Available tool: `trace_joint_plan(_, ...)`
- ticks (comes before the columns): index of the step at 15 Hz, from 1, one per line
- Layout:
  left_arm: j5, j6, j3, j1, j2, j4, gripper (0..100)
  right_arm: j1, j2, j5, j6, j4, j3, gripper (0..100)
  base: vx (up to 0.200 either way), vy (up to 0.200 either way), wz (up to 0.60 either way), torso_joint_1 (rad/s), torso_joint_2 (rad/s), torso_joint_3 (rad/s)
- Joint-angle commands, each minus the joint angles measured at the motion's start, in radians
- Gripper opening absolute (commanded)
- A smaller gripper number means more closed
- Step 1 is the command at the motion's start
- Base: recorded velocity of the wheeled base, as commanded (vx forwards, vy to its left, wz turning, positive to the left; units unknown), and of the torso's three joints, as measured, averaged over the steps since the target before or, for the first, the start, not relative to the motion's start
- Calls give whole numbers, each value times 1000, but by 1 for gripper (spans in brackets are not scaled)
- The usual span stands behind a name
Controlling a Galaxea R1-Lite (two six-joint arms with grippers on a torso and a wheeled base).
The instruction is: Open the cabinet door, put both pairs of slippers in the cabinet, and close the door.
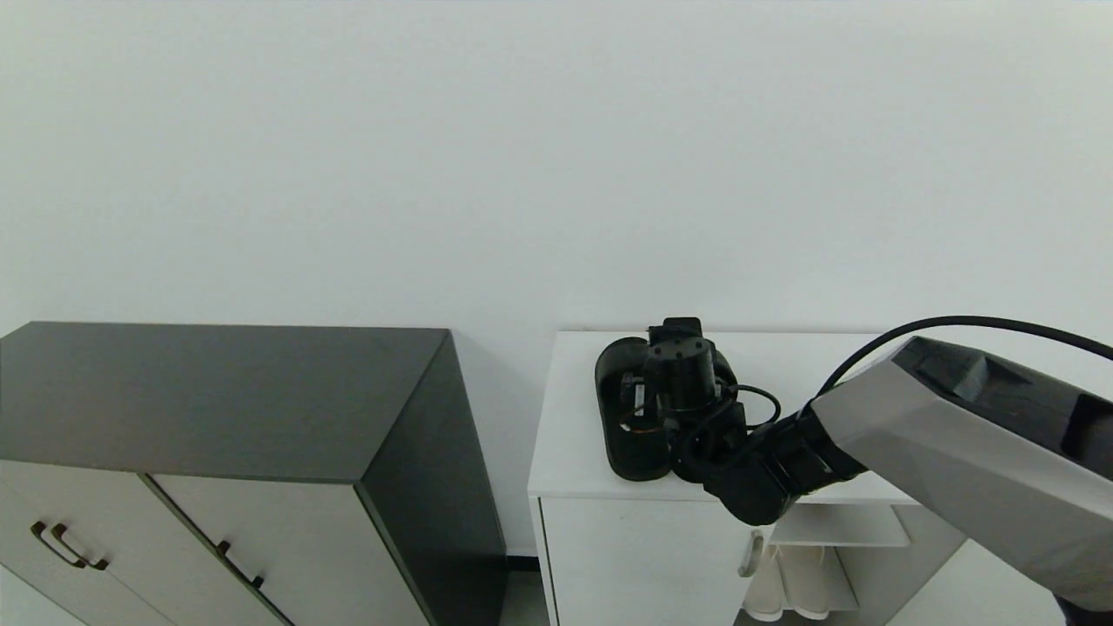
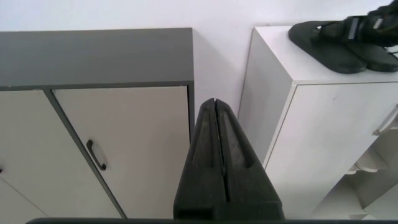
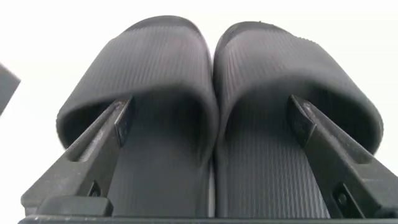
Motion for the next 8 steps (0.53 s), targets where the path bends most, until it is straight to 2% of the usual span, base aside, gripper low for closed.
trace_joint_plan(1,0,0,0,0,0,0,0,-18,64,1,-6,1,-68,100,0,0,0,0,0,0)
trace_joint_plan(4,0,0,0,0,0,0,0,-26,104,3,-18,10,-124,100,0,0,0,0,0,0)
trace_joint_plan(5,0,0,0,0,0,0,0,-26,106,3,-19,11,-135,0,0,0,0,0,0,0)
trace_joint_plan(8,0,0,0,0,0,0,0,-26,98,-1,-35,8,-140,0,0,0,0,0,0,0)
